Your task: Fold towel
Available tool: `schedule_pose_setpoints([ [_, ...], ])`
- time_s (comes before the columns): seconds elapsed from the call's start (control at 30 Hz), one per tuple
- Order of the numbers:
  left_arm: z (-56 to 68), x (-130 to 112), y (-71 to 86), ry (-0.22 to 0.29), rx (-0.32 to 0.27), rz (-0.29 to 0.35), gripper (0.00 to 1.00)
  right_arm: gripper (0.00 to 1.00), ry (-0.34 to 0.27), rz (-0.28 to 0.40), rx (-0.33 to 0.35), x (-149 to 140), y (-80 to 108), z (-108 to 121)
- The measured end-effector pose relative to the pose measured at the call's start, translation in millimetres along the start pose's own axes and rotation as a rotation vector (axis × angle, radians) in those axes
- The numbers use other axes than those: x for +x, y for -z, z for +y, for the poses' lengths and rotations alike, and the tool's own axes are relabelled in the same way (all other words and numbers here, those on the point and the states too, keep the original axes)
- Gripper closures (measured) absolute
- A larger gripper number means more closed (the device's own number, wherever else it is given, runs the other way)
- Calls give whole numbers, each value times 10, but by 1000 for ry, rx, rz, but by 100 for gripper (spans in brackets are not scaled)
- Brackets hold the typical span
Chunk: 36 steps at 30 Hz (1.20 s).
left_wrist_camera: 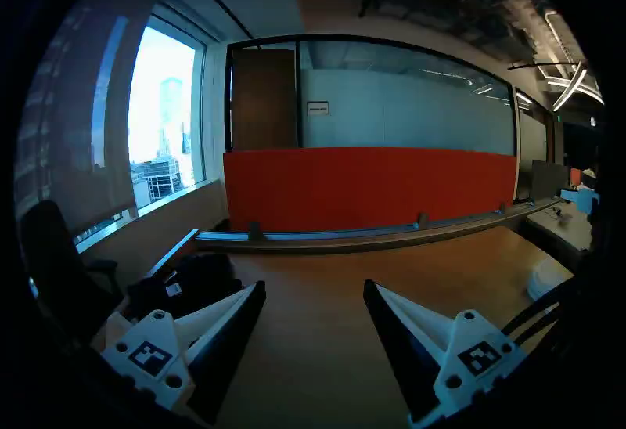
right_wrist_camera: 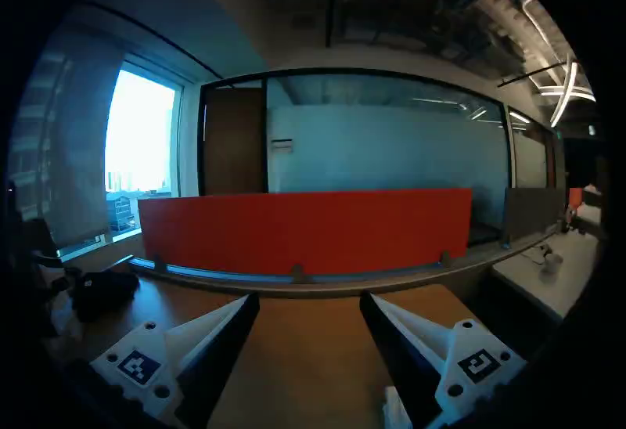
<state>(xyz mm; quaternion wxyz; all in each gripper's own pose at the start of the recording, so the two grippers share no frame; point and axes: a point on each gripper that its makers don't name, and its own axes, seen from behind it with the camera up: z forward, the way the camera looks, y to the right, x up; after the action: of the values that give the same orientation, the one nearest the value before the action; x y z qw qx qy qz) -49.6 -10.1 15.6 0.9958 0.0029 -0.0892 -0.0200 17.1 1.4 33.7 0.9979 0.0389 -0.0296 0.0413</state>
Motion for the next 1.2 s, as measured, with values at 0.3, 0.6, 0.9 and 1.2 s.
schedule_pose_setpoints([
  [0.3, 1, 114, -19, -18, 3, 34, 7, 1, 0, 11, 13, 27, -29, -147],
  [0.6, 44, 193, -23, -1, -2, 59, 8, 1, -10, 25, 12, 102, 1, -174],
  [0.9, 107, 273, -19, -6, -8, 86, 8, 1, -10, 25, -5, 137, 30, -157],
  [1.2, 158, 331, 7, -15, -10, 119, 8, 1, -7, 21, -11, 178, 80, -201],
])
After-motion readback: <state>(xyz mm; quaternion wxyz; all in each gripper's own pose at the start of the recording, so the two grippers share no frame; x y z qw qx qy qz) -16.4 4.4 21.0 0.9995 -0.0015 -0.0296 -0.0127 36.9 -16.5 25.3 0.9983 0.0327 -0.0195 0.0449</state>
